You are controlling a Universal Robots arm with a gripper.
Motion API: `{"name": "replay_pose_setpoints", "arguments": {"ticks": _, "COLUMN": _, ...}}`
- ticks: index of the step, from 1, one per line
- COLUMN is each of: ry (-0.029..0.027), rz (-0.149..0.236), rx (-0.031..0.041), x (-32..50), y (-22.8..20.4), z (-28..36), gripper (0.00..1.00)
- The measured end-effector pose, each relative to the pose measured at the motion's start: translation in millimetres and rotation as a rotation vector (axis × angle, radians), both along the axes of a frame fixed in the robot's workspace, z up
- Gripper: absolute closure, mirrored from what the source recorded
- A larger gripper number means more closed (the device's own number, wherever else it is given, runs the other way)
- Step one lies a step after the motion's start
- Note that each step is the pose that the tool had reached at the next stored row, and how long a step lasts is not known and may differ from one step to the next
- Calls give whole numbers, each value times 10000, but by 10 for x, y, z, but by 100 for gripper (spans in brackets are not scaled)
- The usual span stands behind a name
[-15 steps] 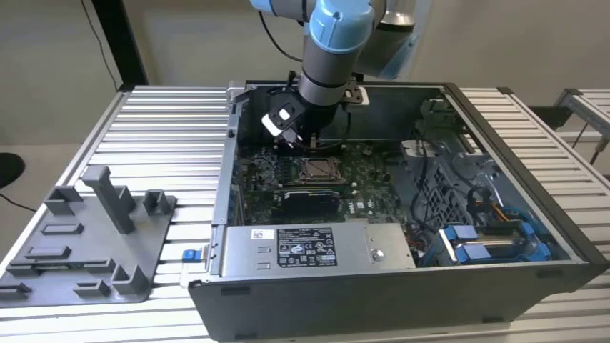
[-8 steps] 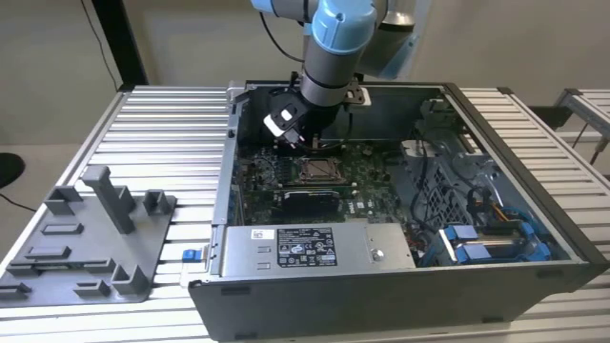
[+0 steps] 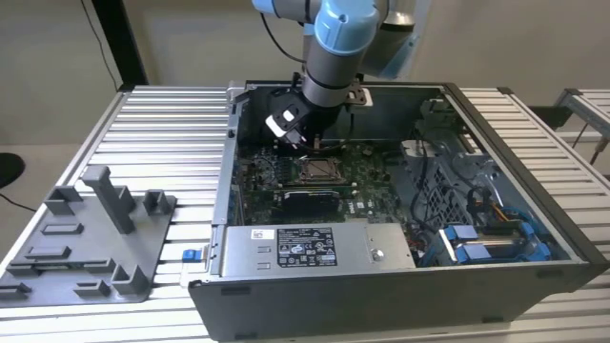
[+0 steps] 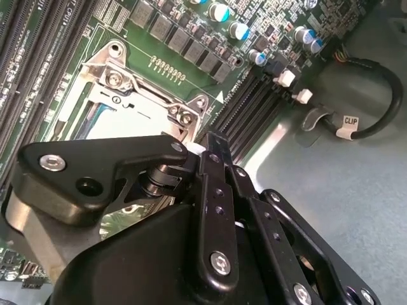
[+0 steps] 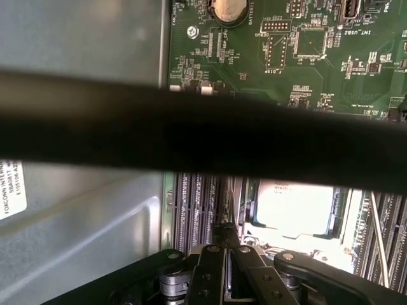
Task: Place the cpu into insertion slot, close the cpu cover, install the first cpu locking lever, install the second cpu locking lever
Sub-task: 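Install the first cpu locking lever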
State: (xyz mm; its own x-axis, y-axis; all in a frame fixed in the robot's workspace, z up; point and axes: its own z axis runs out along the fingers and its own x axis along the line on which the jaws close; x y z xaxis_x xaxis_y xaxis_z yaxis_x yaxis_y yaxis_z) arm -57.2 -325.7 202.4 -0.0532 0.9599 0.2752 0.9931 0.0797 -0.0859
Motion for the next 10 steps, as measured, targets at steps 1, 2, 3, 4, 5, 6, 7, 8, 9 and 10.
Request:
{"name": "replay_pose_setpoints", "arguments": {"ticks": 1, "ry": 0, "rz": 0, "rx": 0, "x": 4, "y": 0, "z": -2, "gripper": 100}}
{"name": "replay_pose_setpoints", "arguments": {"ticks": 2, "ry": 0, "rz": 0, "rx": 0, "x": 6, "y": 0, "z": -4, "gripper": 100}}
{"name": "replay_pose_setpoints", "arguments": {"ticks": 3, "ry": 0, "rz": 0, "rx": 1, "x": 10, "y": 0, "z": -7, "gripper": 100}}
{"name": "replay_pose_setpoints", "arguments": {"ticks": 4, "ry": 0, "rz": 0, "rx": 0, "x": 13, "y": 0, "z": -8, "gripper": 100}}
{"name": "replay_pose_setpoints", "arguments": {"ticks": 5, "ry": 0, "rz": 0, "rx": 0, "x": 15, "y": 0, "z": -10, "gripper": 100}}
{"name": "replay_pose_setpoints", "arguments": {"ticks": 6, "ry": 0, "rz": 0, "rx": 1, "x": 18, "y": 0, "z": -12, "gripper": 100}}
{"name": "replay_pose_setpoints", "arguments": {"ticks": 7, "ry": 0, "rz": 0, "rx": 0, "x": 22, "y": 0, "z": -14, "gripper": 100}}
{"name": "replay_pose_setpoints", "arguments": {"ticks": 8, "ry": 0, "rz": 0, "rx": 0, "x": 25, "y": 0, "z": -15, "gripper": 100}}
{"name": "replay_pose_setpoints", "arguments": {"ticks": 9, "ry": 0, "rz": 0, "rx": 0, "x": 30, "y": 0, "z": -17, "gripper": 100}}
{"name": "replay_pose_setpoints", "arguments": {"ticks": 10, "ry": 0, "rz": 0, "rx": 0, "x": 33, "y": 0, "z": -18, "gripper": 100}}
